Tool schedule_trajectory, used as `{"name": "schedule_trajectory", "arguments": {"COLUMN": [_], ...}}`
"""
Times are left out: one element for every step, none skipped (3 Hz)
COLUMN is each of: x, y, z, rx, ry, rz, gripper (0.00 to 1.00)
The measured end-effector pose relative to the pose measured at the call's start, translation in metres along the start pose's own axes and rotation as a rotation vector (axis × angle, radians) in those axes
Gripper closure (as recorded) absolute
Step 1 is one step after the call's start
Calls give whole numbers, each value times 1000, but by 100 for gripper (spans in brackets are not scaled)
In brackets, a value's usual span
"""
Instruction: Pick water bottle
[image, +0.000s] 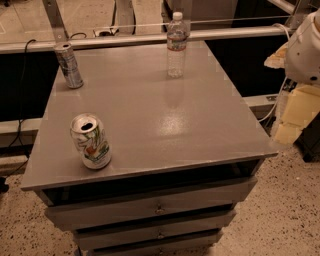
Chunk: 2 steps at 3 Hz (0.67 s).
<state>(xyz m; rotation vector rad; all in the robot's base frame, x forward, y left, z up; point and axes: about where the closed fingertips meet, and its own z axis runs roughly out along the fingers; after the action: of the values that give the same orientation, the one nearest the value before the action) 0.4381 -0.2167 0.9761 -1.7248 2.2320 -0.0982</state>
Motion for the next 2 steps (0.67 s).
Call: {"name": "schedule_trajectory", "arguments": {"x": [0,2], "y": [0,-23], "z": [0,18], "rx": [2,28], "ry": [-1,-40], "rz": [0,42], "gripper": [0,0]}}
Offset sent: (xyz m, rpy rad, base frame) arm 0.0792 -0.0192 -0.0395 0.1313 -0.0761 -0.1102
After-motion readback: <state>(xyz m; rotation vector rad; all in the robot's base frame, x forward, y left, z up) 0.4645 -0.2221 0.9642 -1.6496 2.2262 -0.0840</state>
